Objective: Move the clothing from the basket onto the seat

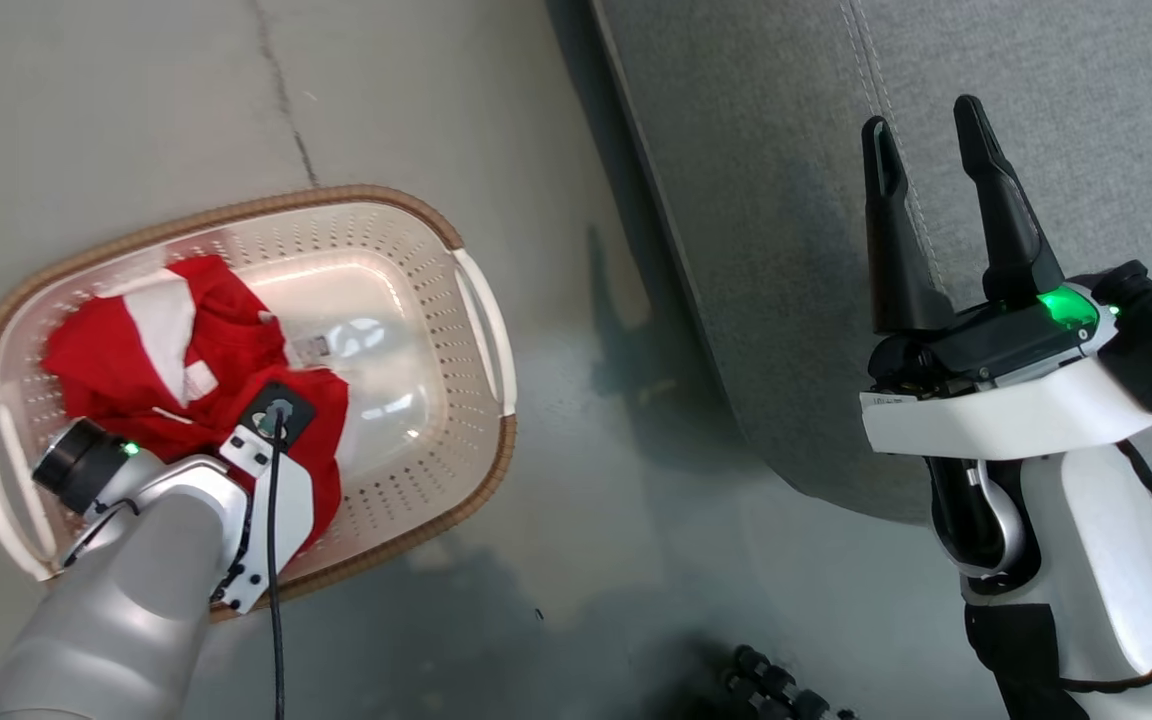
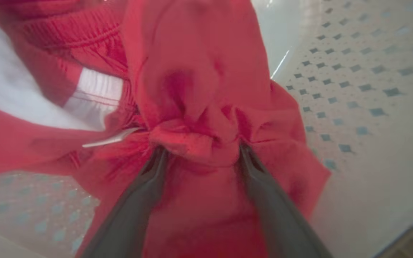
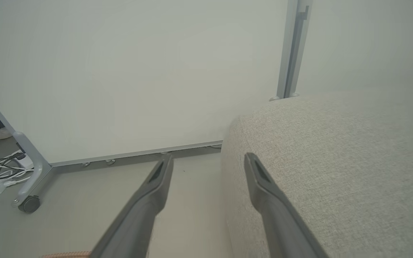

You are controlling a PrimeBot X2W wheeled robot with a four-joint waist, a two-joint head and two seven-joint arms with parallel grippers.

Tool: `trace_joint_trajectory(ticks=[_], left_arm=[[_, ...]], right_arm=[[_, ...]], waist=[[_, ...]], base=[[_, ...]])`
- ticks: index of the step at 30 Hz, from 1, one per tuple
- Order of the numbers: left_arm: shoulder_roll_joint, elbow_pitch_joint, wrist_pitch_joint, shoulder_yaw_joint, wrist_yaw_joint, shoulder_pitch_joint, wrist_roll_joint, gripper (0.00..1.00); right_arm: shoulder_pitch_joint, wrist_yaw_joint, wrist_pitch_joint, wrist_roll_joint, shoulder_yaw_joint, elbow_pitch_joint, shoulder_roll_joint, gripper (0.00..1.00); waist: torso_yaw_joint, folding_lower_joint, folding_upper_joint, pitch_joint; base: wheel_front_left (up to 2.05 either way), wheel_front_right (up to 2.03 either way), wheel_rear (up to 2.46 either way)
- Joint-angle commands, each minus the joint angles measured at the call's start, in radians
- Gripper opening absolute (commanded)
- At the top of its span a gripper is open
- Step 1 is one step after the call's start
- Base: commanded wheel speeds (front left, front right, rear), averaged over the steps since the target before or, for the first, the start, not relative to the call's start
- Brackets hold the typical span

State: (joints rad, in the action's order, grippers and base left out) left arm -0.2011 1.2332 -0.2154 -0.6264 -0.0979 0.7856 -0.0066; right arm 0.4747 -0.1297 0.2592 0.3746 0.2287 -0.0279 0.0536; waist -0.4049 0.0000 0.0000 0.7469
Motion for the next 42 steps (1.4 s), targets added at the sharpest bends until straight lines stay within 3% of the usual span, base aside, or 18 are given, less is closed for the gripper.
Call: trace_joint_trajectory(ticks=[1, 2, 3, 4, 5, 8, 12, 25, 32, 39, 42], left_arm=[[-0.011, 0.006, -0.005, -0.005, -0.004, 0.023, 0.006, 1.00], [-0.014, 0.013, -0.022, -0.005, -0.005, 0.029, 0.002, 1.00], [-0.016, 0.019, -0.038, -0.006, -0.005, 0.032, -0.002, 0.58], [-0.021, 0.024, -0.056, -0.012, -0.006, 0.035, 0.004, 0.33], [-0.024, 0.028, -0.066, -0.014, -0.007, 0.038, 0.004, 0.00], [-0.032, 0.033, -0.082, -0.023, -0.008, 0.050, 0.006, 0.00], [-0.017, 0.016, -0.026, -0.007, -0.009, 0.067, -0.021, 0.00], [0.113, -0.087, 0.304, 0.097, -0.019, 0.022, -0.196, 0.00], [0.142, -0.151, 0.435, 0.144, -0.025, -0.038, -0.299, 0.00], [0.149, -0.320, 0.481, 0.174, -0.033, -0.147, -0.440, 0.00], [0.149, -0.444, 0.483, 0.188, -0.017, -0.189, -0.449, 0.00]], right_arm=[[0.012, -0.002, 0.008, 0.009, -0.002, 0.006, -0.001, 1.00], [0.013, -0.002, 0.008, 0.013, -0.001, 0.007, -0.001, 1.00], [0.014, -0.002, 0.008, 0.023, -0.001, 0.010, -0.001, 1.00], [0.015, -0.002, 0.008, 0.028, 0.000, 0.012, -0.002, 1.00], [0.016, -0.002, 0.008, 0.033, 0.001, 0.014, -0.002, 1.00], [0.020, -0.002, 0.008, 0.045, 0.002, 0.017, -0.002, 1.00], [0.017, -0.002, 0.008, 0.035, -0.013, 0.017, -0.001, 1.00], [-0.041, -0.002, 0.007, -0.065, -0.070, -0.016, 0.021, 1.00], [-0.083, -0.002, 0.007, -0.086, -0.070, -0.046, 0.049, 1.00], [-0.135, -0.002, 0.001, -0.095, -0.064, -0.092, 0.074, 1.00], [-0.156, -0.002, -0.012, -0.095, -0.066, -0.100, 0.079, 1.00]], waist=[[-0.028, 0.0000, 0.0000, 0.030], [-0.031, 0.0000, 0.0000, 0.035], [-0.032, 0.0000, 0.0000, 0.039], [-0.034, 0.0000, 0.0000, 0.042], [-0.034, 0.0000, 0.0000, 0.044], [-0.033, 0.0000, 0.0000, 0.047], [-0.013, 0.0000, 0.0000, 0.032], [0.157, 0.0000, 0.0000, -0.141], [0.218, 0.0000, 0.0000, -0.241], [0.274, 0.0000, 0.0000, -0.359], [0.296, 0.0000, 0.0000, -0.404]], base=[[0.00, 0.00, 0.00], [0.00, 0.00, 0.00], [0.00, 0.00, 0.00], [0.00, 0.00, 0.00], [0.00, 0.00, 0.00], [0.00, 0.00, 0.00], [0.00, 0.00, 0.00], [0.00, 0.00, 0.00], [0.00, 0.00, 0.00], [0.00, 0.00, 0.00], [0.00, 0.00, 0.00]])
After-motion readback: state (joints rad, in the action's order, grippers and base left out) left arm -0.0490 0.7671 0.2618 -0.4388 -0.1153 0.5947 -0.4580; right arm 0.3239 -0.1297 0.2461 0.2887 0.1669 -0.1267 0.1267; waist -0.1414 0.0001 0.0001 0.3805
